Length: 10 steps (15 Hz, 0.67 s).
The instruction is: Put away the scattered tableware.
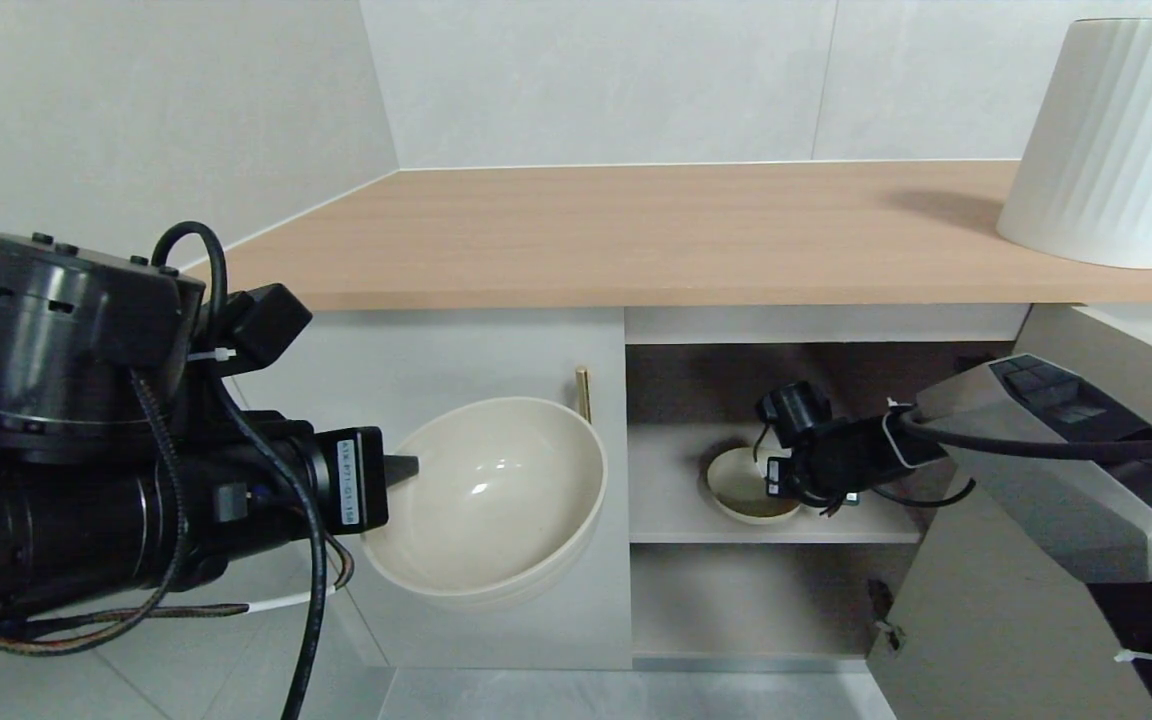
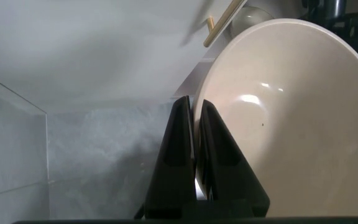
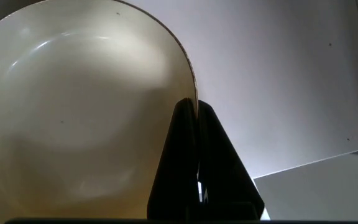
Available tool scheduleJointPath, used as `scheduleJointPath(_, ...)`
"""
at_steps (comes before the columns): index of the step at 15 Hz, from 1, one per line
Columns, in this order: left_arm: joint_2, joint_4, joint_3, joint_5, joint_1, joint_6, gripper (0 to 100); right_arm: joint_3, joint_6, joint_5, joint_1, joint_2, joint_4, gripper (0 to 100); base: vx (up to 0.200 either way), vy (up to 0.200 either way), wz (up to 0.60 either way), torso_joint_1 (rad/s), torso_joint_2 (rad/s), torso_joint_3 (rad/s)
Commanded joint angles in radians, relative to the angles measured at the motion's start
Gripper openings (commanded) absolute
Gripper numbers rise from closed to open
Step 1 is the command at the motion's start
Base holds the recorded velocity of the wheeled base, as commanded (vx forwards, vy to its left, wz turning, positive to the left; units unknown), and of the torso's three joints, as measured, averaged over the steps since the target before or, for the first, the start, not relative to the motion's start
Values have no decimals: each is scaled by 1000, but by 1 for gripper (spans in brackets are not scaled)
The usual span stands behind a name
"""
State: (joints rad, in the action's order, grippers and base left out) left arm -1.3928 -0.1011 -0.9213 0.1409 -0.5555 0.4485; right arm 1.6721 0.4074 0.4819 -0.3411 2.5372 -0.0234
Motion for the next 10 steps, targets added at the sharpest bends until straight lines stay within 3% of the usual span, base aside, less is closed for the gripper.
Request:
scheduleJointPath(1, -3, 0, 1, 0, 0, 1, 0, 1, 1, 1, 1, -2, 0, 0, 0, 0, 0, 0, 0, 0)
scheduleJointPath(2, -3, 0, 1, 0, 0, 1, 0, 6, 1, 1, 1, -2, 0, 0, 0, 0, 0, 0, 0, 0)
scheduleJointPath(3, -3, 0, 1, 0, 0, 1, 0, 6, 1, 1, 1, -2, 0, 100, 0, 0, 0, 0, 0, 0)
scheduleJointPath(8, -11, 0, 2, 0, -1, 1, 0, 0, 39, 0, -1, -48, -3, 100, 0, 0, 0, 0, 0, 0)
scheduleJointPath(10, -29, 0, 9, -1, -24, -2, 0, -78, 54, -16, -18, -158, -15, 100, 0, 0, 0, 0, 0, 0)
